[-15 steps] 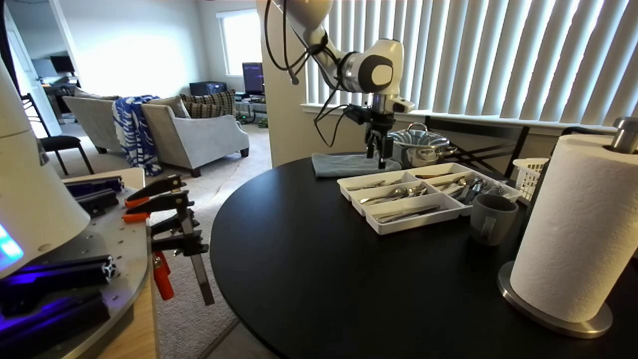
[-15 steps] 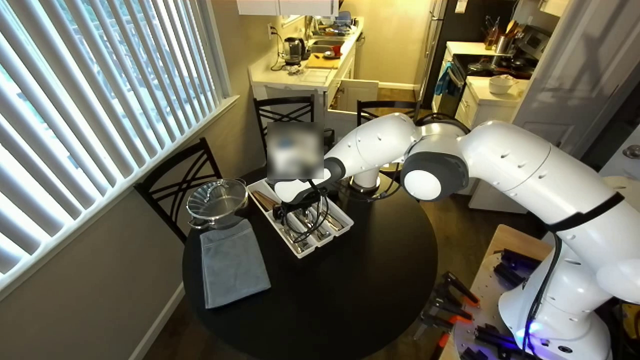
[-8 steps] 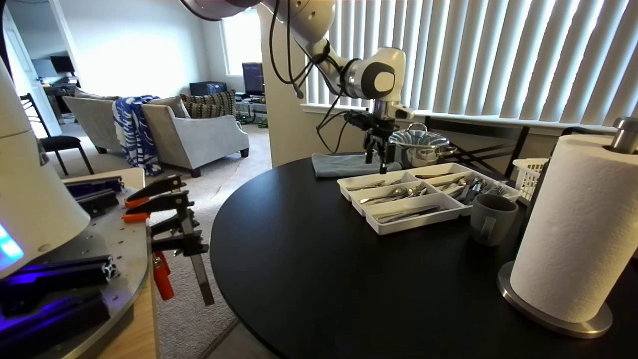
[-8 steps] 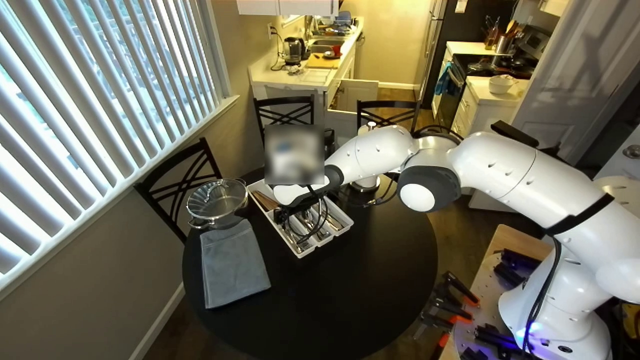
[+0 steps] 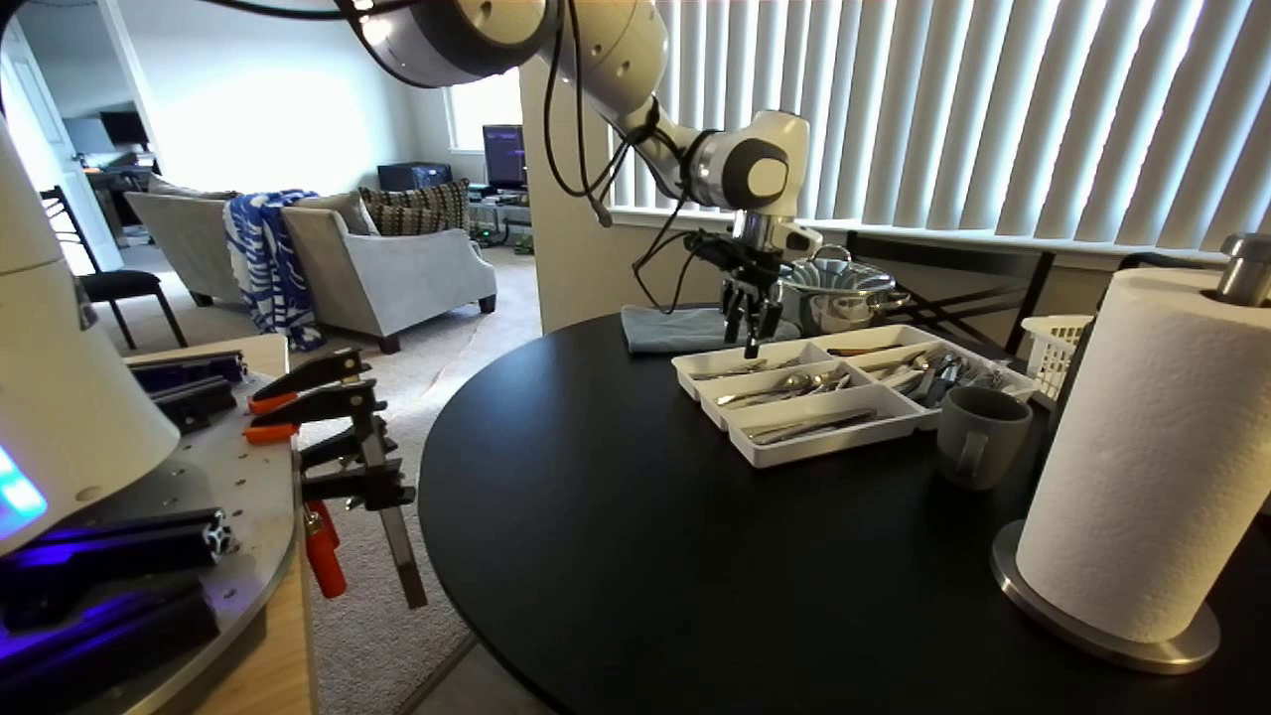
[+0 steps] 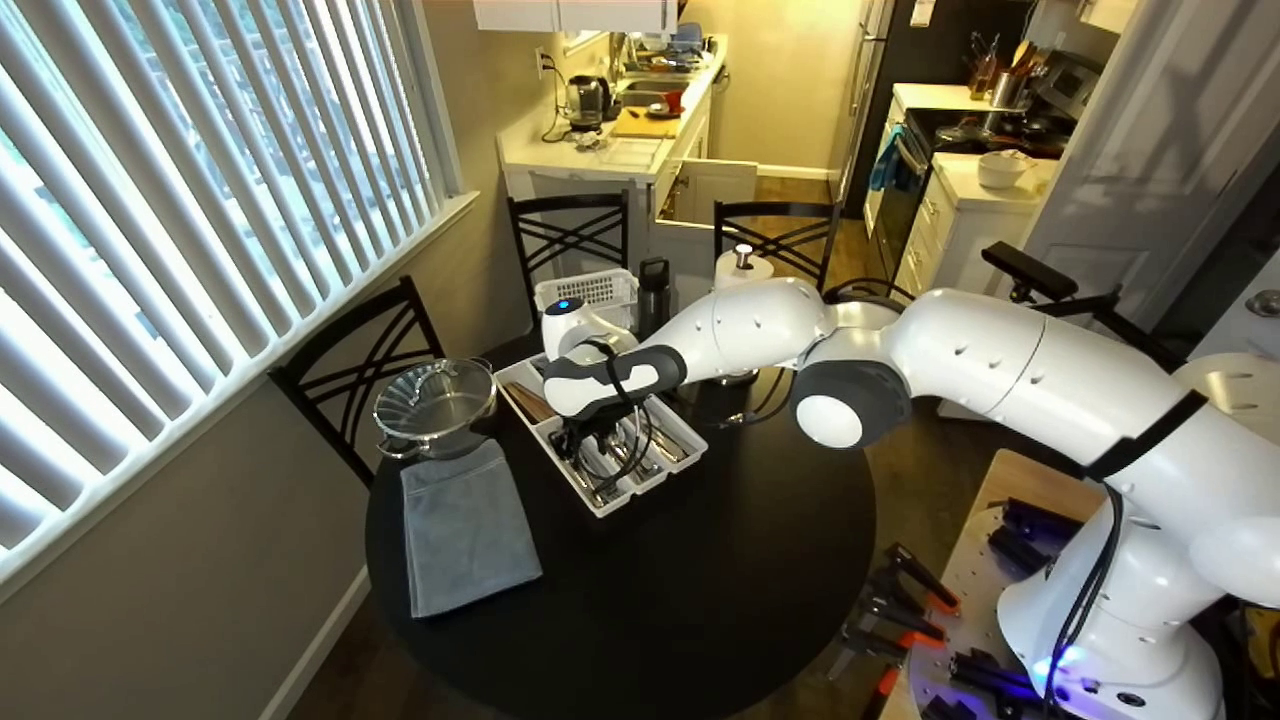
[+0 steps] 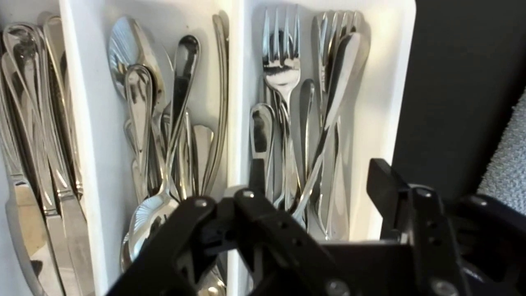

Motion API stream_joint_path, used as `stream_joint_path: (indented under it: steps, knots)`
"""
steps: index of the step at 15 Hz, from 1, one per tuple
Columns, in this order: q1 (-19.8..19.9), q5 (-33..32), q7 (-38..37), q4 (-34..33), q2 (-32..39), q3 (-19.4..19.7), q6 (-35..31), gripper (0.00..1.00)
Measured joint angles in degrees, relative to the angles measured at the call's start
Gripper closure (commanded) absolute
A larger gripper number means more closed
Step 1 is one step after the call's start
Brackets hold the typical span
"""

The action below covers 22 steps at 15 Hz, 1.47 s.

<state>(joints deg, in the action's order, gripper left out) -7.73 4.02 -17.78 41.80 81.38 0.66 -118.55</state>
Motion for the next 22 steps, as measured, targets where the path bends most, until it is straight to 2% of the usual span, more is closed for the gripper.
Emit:
stream_joint_path:
  steps: [2, 6, 7, 8, 9, 10, 13, 16, 18, 20, 21, 22]
  knots:
    - [0.05, 0.02, 0.01, -2.56, 1.73, -0.32, 1.52, 0.28]
    - [0.19, 0.04, 0.01, -4.20, 3.30, -0.88, 2.37, 0.34]
    - [0.27, 0.04, 0.01, -4.19, 3.34, -1.03, 2.37, 0.38]
    - [0.35, 0.04, 0.01, -4.17, 3.38, -1.16, 2.37, 0.38]
    - [0.42, 0.04, 0.01, -4.14, 3.43, -1.26, 2.38, 0.43]
    - [0.50, 0.05, 0.01, -4.09, 3.47, -1.33, 2.40, 0.40]
    - [0.72, 0.05, 0.01, -3.92, 3.61, -1.45, 2.49, 0.45]
    - [0.93, 0.05, 0.01, -3.84, 3.84, -1.45, 2.51, 0.41]
    - [1.13, 0.09, 0.01, -3.77, 3.92, -1.45, 2.51, 0.42]
    - [1.42, 0.22, 0.01, -3.77, 3.92, -1.46, 2.51, 0.46]
    - [1.56, 0.31, 0.00, -3.77, 3.92, -1.46, 2.51, 0.53]
    - [1.69, 0.41, -0.05, -3.77, 3.92, -1.46, 2.51, 0.52]
